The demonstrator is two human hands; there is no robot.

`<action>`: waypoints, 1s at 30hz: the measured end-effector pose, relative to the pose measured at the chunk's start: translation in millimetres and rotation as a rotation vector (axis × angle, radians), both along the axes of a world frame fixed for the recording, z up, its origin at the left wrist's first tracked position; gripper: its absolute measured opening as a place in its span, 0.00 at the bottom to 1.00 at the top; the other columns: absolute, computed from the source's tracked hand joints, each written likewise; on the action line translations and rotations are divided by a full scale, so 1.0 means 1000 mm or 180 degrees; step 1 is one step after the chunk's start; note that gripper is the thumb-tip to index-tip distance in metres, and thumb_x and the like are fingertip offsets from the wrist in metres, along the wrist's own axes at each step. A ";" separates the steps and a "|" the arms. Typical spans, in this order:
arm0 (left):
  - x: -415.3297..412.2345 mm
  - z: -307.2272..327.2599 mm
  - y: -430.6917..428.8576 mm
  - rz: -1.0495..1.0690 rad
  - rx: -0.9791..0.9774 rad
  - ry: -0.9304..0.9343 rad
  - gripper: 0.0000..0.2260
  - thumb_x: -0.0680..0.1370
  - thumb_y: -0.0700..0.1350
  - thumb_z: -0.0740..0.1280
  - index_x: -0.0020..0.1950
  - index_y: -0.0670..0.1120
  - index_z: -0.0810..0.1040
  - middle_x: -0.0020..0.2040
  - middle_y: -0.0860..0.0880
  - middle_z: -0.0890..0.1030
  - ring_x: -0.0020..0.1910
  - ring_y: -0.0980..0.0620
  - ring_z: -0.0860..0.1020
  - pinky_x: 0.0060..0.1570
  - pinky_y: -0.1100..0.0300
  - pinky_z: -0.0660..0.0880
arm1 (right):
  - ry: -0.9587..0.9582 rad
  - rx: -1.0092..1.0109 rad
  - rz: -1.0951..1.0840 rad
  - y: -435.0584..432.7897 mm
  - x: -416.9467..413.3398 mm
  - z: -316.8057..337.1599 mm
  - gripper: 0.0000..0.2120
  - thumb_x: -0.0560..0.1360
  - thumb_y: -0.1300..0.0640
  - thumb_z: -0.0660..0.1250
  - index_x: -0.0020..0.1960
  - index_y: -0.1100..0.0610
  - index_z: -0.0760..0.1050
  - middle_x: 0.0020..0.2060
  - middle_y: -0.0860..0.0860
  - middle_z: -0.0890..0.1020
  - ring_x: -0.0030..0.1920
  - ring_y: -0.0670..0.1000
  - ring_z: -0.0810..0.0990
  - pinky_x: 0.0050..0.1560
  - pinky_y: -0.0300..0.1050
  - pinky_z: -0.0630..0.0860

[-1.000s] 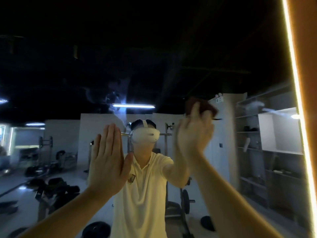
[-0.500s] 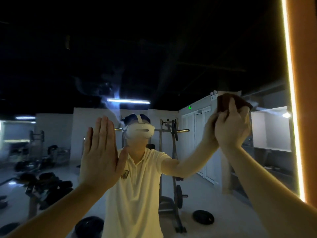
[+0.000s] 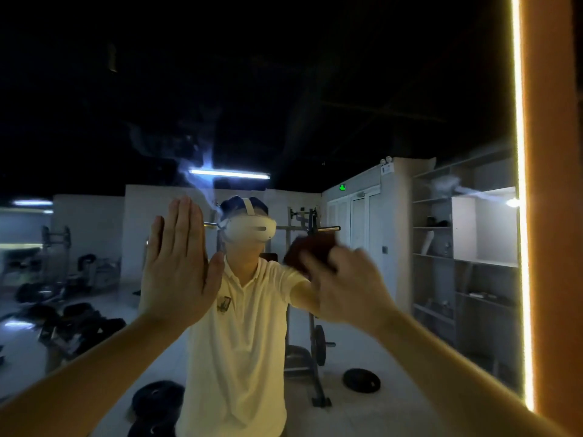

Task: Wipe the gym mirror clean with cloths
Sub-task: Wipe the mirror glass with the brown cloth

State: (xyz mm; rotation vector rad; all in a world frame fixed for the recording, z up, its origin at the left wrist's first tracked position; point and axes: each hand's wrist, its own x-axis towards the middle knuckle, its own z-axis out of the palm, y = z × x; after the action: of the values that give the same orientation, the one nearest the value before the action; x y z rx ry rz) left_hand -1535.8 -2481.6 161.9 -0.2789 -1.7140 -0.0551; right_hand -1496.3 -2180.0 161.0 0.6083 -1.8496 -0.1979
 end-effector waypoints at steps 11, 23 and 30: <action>-0.002 0.000 0.000 -0.0005 -0.0038 0.0060 0.34 0.85 0.57 0.46 0.84 0.36 0.47 0.84 0.36 0.48 0.84 0.41 0.46 0.82 0.41 0.48 | 0.0753 -0.1912 0.0192 -0.111 -0.025 0.090 0.22 0.80 0.54 0.62 0.74 0.55 0.71 0.59 0.58 0.73 0.57 0.54 0.72 0.58 0.51 0.72; 0.000 0.000 0.001 -0.0024 -0.0006 -0.0064 0.36 0.86 0.62 0.43 0.84 0.36 0.47 0.84 0.37 0.49 0.84 0.42 0.45 0.82 0.41 0.48 | 0.0098 -0.0152 -0.0151 -0.041 -0.010 0.034 0.24 0.81 0.48 0.63 0.76 0.45 0.64 0.52 0.48 0.69 0.54 0.47 0.73 0.51 0.33 0.65; -0.004 -0.001 -0.002 -0.0055 -0.0098 0.0019 0.35 0.85 0.59 0.48 0.84 0.36 0.47 0.84 0.37 0.48 0.84 0.42 0.45 0.82 0.40 0.48 | 0.0851 -0.1835 -0.0199 -0.107 -0.023 0.145 0.24 0.82 0.52 0.62 0.77 0.51 0.68 0.61 0.58 0.72 0.59 0.56 0.72 0.61 0.53 0.70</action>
State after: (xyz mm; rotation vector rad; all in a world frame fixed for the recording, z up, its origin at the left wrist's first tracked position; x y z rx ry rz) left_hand -1539.5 -2483.4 160.6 -0.3165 -1.7079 -0.0405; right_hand -1519.7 -2286.9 305.6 0.1149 -1.5636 0.2035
